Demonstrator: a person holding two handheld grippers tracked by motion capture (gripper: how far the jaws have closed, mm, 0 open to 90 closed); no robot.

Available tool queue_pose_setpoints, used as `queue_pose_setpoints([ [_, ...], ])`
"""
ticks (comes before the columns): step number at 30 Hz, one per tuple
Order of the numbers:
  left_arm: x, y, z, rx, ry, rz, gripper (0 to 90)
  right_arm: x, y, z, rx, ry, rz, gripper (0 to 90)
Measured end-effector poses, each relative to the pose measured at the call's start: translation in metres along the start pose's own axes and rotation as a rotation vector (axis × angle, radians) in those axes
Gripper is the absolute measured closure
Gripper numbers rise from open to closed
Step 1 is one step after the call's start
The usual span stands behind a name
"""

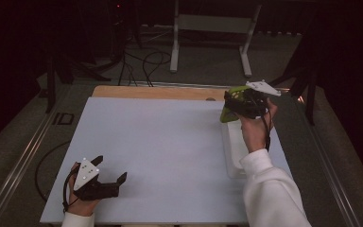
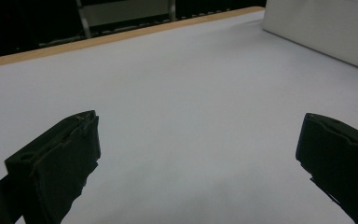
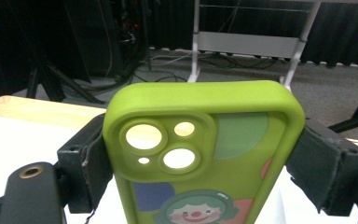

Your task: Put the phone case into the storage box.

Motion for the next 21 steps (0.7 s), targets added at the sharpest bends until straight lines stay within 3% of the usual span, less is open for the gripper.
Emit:
queue_pose_setpoints([
  [21,0.000,0.000,0.000,-0.003,0.000,0.001,0.2,-0.017,0.013,0.001,0.025,0.022,0.069,15.9],
])
Point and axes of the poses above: each handheld gripper's, and its own axes: y roughly forward along the jaws, z roughly out of its underside, x roughly to its left, the point moved 1 cm from there along y, roughly forward along the jaws, and after that the axes turned 2 degrees about -y, right-handed, at the moved point
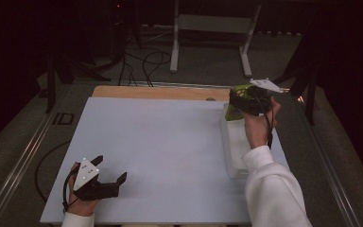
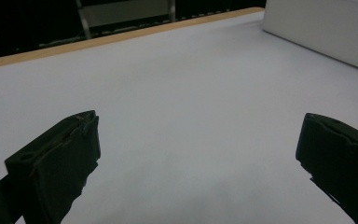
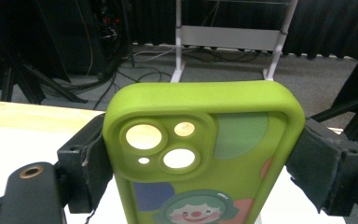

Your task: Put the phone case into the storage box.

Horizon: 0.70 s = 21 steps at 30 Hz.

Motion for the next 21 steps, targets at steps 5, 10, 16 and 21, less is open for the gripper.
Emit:
queue_pose_setpoints([
  [5,0.000,0.000,0.000,0.002,-0.001,0.000,0.2,-0.004,0.003,0.000,0.003,0.014,0.011,15.9],
  [10,0.000,0.000,0.000,0.000,-0.002,0.000,0.2,-0.008,0.007,0.001,0.008,0.023,0.025,15.9],
  [16,0.000,0.000,0.000,0.001,-0.003,0.000,0.2,-0.010,0.010,0.000,0.016,0.026,0.038,15.9],
  [21,0.000,0.000,0.000,-0.002,-0.001,0.001,0.2,-0.012,0.012,-0.002,0.013,0.021,0.048,15.9],
])
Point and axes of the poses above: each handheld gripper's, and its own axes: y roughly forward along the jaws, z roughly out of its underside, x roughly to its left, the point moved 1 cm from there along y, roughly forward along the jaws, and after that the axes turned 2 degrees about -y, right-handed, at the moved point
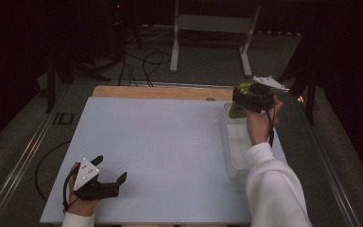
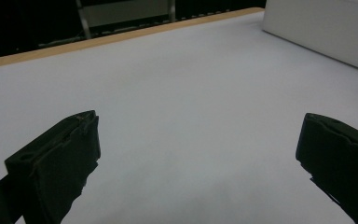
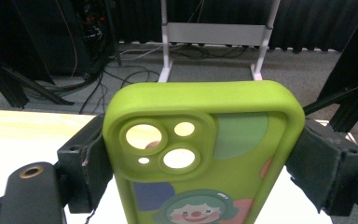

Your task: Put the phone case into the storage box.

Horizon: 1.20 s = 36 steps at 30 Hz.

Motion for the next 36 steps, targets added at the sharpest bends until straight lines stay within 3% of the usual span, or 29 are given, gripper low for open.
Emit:
queue_pose_setpoints([
  [29,0.002,0.001,0.001,0.000,-0.004,0.000,0.2,-0.005,0.031,0.015,0.059,0.056,0.035,15.9],
  [36,0.003,0.000,0.001,-0.001,-0.005,0.000,0.2,-0.004,0.037,0.019,0.072,0.049,0.039,15.9],
])
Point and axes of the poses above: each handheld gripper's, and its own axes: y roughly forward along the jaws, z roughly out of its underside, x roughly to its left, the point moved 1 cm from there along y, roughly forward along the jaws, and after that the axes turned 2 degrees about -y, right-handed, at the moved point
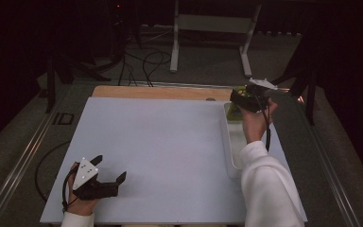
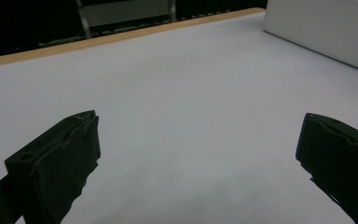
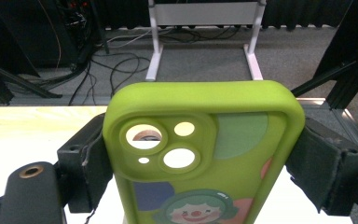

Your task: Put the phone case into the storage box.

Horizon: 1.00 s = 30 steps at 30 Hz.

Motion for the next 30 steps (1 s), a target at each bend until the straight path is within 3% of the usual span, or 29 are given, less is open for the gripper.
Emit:
queue_pose_setpoints([
  [30,0.002,-0.002,0.000,-0.011,-0.011,-0.004,0.2,0.003,0.020,0.012,0.061,-0.008,0.026,15.8],
])
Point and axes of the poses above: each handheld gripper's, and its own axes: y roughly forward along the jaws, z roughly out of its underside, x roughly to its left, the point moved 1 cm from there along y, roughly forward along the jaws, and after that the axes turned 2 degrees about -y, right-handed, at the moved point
